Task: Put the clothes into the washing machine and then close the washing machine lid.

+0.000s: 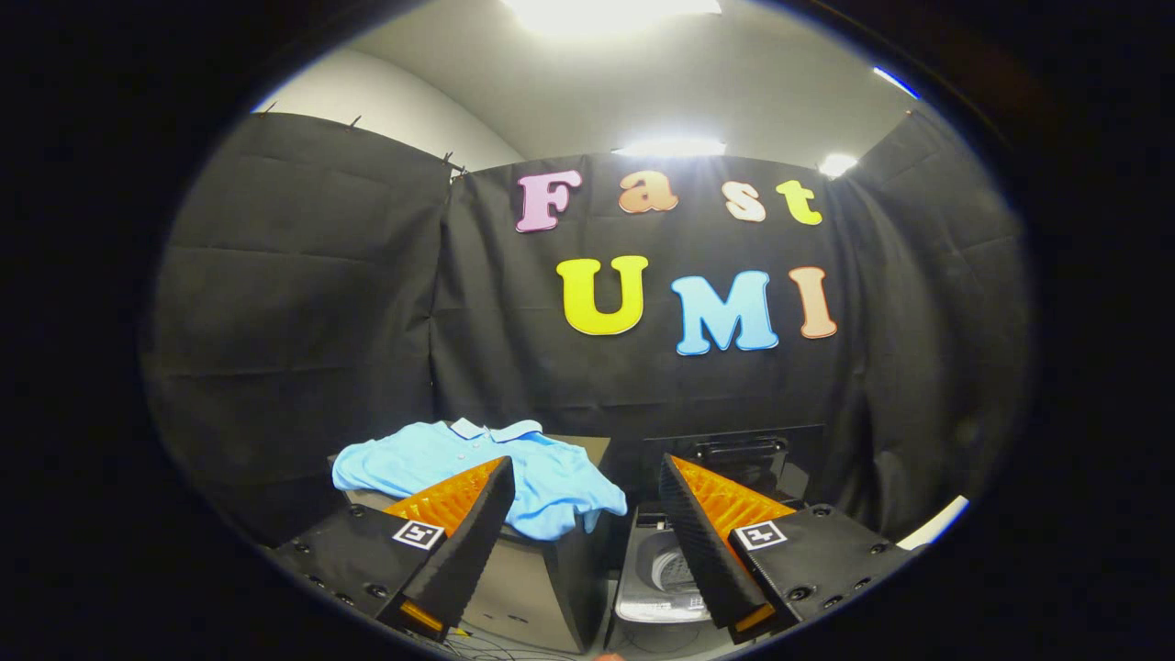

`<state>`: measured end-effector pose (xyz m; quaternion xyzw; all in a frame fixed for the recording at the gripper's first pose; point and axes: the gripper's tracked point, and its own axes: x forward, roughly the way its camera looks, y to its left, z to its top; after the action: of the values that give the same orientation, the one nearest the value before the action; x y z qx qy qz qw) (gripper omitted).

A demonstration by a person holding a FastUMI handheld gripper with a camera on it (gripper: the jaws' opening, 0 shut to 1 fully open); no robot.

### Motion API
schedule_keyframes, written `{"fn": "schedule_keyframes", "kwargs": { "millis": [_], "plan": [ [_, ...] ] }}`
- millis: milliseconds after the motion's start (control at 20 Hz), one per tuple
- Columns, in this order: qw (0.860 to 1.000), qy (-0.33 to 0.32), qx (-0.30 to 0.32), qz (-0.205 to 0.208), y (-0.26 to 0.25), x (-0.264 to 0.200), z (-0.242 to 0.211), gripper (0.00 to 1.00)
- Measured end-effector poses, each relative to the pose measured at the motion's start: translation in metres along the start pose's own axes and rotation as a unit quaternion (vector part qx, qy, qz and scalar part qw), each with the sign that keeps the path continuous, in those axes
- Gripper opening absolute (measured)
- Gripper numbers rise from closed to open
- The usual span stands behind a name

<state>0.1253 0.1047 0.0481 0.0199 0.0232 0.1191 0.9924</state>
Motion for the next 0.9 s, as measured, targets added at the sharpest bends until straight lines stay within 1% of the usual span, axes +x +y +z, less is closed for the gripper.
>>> {"fn": "schedule_keyframes", "kwargs": {
  "millis": [100,250,650,900],
  "plan": [
    [1.0,0.009,-0.007,-0.002,0.002,0.016,0.0,0.99],
    [1.0,0.018,-0.004,0.014,0.018,0.045,0.003,0.99],
    [0.996,0.053,-0.011,0.075,0.064,0.107,0.006,0.99],
    [0.99,0.086,-0.02,0.11,0.101,0.143,-0.007,0.99]
  ]
}}
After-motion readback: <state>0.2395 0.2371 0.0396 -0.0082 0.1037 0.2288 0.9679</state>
